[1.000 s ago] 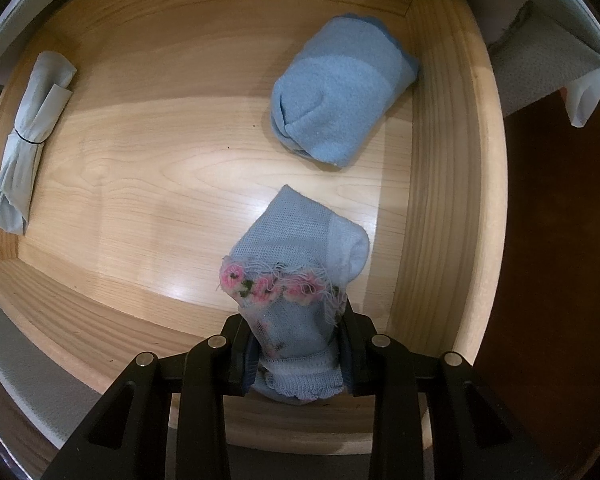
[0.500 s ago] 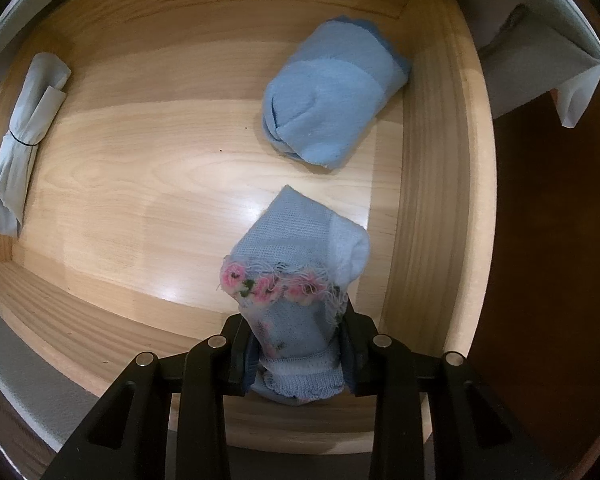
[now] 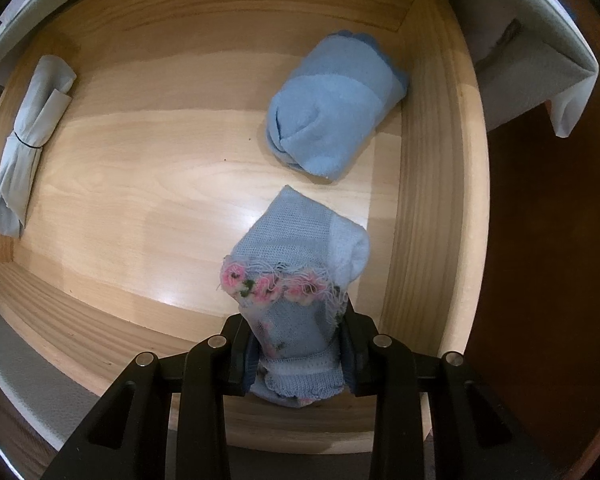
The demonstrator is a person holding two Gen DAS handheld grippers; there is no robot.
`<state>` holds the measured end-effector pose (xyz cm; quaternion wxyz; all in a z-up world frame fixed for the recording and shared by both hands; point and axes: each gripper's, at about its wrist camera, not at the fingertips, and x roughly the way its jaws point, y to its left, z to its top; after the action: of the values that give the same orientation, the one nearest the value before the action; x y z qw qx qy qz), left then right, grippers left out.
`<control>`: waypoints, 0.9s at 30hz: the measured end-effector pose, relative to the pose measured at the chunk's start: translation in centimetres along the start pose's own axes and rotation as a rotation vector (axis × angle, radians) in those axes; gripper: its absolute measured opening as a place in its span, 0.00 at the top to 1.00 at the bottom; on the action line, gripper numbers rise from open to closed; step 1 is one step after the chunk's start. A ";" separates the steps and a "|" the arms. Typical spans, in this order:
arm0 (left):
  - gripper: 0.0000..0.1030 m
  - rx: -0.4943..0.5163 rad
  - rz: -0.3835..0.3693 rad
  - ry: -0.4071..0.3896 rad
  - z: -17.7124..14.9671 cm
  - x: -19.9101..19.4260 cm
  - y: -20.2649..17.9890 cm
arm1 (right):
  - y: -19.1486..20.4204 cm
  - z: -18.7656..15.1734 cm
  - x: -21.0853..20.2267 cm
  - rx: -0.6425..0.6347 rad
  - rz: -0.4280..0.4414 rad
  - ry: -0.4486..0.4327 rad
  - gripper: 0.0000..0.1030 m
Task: Take underwear out of drawer
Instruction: 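Carry the floral sock up over the white box with the right gripper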
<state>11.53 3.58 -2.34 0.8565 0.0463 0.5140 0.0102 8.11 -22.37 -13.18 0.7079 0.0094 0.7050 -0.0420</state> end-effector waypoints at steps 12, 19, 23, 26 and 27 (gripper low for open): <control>0.44 -0.034 0.023 -0.016 -0.1 0.0 0.8 | 0.8 -1.7 -2.8 -0.016 -0.012 -0.130 0.71; 0.44 -0.028 0.027 -0.018 -0.1 0.0 0.6 | 0.3 -2.8 -6.0 0.019 0.056 -0.191 0.71; 0.44 -0.027 0.027 -0.020 -0.2 -0.1 0.6 | 0.5 -3.0 -9.5 -0.001 0.070 -0.239 0.71; 0.44 -0.026 0.030 -0.021 -0.2 -0.1 0.6 | 0.2 -3.0 -12.1 -0.019 0.077 -0.284 0.71; 0.44 -0.026 0.026 -0.019 -0.2 -0.1 0.6 | 0.1 -3.0 -12.9 -0.021 0.083 -0.297 0.71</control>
<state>11.35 4.18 -2.32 0.8616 0.0420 0.5051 0.0277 5.08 -21.44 -0.29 0.8057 0.0247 0.5918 -0.0064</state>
